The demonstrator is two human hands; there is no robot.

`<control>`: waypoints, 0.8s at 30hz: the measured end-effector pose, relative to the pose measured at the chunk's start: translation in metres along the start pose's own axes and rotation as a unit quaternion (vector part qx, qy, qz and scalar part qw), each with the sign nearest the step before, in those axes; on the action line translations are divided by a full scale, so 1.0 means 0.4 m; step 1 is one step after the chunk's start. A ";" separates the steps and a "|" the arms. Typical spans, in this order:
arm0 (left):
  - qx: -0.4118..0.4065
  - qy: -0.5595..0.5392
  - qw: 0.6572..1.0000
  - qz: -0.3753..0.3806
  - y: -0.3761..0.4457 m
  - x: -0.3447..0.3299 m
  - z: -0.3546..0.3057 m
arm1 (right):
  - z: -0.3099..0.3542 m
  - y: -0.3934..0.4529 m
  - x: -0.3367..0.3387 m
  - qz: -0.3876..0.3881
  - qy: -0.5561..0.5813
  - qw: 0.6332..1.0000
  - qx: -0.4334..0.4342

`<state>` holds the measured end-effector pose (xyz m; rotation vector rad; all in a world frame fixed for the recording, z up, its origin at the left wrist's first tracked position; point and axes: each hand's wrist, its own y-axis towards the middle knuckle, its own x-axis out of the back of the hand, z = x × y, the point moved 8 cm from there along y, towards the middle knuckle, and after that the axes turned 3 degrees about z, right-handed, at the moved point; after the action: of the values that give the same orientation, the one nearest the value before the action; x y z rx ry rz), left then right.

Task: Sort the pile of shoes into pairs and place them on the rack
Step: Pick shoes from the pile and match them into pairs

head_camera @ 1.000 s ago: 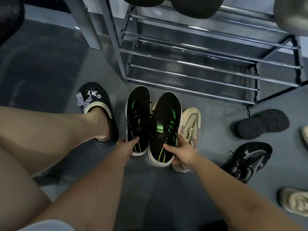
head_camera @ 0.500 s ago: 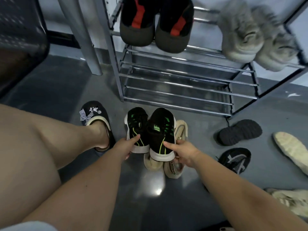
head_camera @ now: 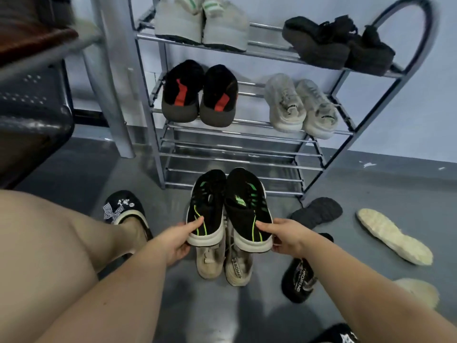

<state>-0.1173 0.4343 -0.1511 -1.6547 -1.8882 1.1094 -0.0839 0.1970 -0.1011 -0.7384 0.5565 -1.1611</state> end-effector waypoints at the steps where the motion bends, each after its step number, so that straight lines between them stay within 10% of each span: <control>1: -0.008 -0.008 1.000 0.000 -0.007 -0.002 -0.003 | 0.012 -0.006 0.005 -0.004 0.003 1.000 0.004; 24: -0.117 -0.045 0.992 -0.024 -0.022 0.049 -0.244 | 0.222 0.107 -0.145 -0.014 0.125 0.982 0.139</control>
<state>-0.0557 0.4824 -0.0890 -1.6958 -2.1756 0.9903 -0.0109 0.2814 -0.0754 -0.3636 0.5771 -1.3362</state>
